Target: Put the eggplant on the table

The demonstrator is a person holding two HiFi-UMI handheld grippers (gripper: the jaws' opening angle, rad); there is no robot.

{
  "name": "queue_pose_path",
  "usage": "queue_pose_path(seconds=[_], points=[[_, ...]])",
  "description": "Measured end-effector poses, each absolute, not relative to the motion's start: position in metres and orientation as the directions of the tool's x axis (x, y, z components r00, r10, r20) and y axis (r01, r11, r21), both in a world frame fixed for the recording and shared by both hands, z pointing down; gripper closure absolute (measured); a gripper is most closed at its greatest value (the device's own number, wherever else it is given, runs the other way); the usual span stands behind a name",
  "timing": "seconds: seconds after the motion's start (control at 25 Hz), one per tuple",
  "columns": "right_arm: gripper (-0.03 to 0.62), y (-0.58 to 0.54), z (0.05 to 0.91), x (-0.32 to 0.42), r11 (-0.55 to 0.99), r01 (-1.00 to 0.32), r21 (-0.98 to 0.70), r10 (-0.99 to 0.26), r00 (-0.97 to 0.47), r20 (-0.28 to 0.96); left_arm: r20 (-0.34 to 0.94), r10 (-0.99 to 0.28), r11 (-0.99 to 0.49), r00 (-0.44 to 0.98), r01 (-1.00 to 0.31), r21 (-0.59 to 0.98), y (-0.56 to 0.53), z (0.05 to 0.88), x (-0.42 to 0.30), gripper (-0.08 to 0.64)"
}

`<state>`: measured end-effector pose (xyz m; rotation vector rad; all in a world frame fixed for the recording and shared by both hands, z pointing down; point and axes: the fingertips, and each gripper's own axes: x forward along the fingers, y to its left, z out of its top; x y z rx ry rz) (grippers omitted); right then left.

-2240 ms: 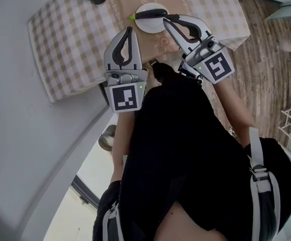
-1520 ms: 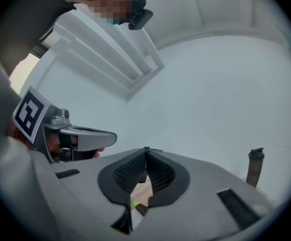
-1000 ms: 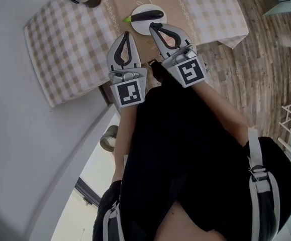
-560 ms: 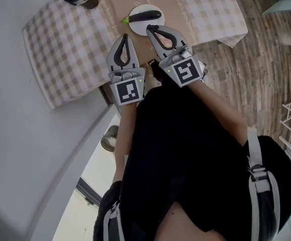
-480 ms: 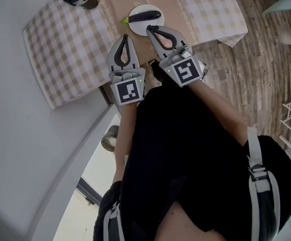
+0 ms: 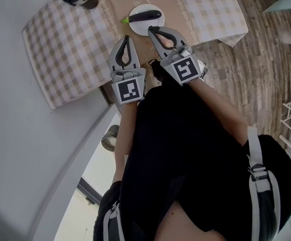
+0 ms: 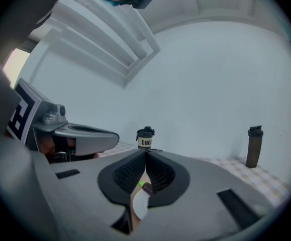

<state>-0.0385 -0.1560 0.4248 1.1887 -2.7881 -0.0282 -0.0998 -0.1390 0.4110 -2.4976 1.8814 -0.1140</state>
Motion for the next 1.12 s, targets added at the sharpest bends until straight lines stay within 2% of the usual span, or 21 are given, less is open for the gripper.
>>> queue_pose_path(seconds=[1.12], points=[[0.586, -0.165, 0.434, -0.048, 0.712, -0.7, 0.052, -0.7, -0.702, 0.132, 0.072, -0.955, -0.291, 0.288, -0.956, -0.041, -0.15, 0.422, -0.101, 0.568]])
